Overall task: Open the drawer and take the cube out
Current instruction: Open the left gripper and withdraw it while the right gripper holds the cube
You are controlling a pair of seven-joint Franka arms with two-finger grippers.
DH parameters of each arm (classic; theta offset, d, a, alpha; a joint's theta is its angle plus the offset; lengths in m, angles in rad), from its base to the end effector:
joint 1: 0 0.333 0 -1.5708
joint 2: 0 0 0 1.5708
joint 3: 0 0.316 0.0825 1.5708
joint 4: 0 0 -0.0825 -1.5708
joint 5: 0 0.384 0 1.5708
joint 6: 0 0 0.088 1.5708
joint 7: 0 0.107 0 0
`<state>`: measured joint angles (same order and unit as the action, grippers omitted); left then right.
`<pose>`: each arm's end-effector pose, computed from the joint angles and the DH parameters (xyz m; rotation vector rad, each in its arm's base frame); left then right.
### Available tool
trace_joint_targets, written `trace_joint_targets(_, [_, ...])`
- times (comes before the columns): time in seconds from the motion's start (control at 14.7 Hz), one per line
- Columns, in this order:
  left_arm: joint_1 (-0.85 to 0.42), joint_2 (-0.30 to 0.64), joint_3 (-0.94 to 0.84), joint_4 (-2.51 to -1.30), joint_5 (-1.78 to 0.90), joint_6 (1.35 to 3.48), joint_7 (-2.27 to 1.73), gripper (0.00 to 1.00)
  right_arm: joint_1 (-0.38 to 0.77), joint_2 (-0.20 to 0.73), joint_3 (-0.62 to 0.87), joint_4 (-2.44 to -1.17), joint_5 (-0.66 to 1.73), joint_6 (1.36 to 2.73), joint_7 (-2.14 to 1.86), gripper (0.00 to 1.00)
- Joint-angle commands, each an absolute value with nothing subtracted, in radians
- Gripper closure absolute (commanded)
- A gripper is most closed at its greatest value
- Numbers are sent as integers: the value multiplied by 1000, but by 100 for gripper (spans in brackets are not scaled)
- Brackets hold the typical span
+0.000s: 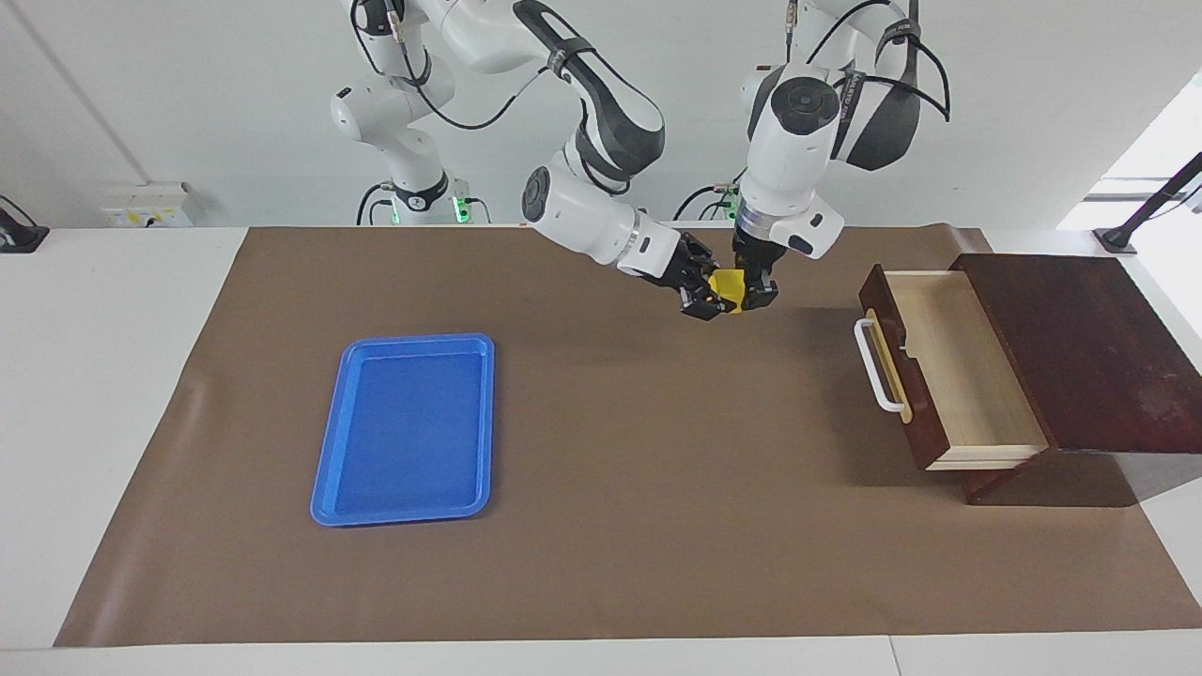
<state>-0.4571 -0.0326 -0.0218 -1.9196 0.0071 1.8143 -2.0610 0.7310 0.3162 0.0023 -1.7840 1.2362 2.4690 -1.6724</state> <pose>0.4819 -0.2497 0.4974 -2.1605 -2.1809 0.0220 0.4990 0.4466 0.4156 -1.6852 -1.6030 -0.8698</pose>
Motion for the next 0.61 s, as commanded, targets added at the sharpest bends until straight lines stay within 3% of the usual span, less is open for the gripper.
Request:
trace_joint_targets(0.0, [-430,-64,-8,-1917,-9,1829,-2063,0,732,328,6,-1763,1221,2471,-1621,100])
trace_joint_targets(0.34, [-284,-69,-9,-1936,-8,1853,-1889,0,724,328,6,-1755,1221,2459,-1612,100])
trace_joint_targets(0.54, [-217,-80,-9,-2005,-8,1958,-1833,0,698,327,6,-1755,1189,2435,-1614,100])
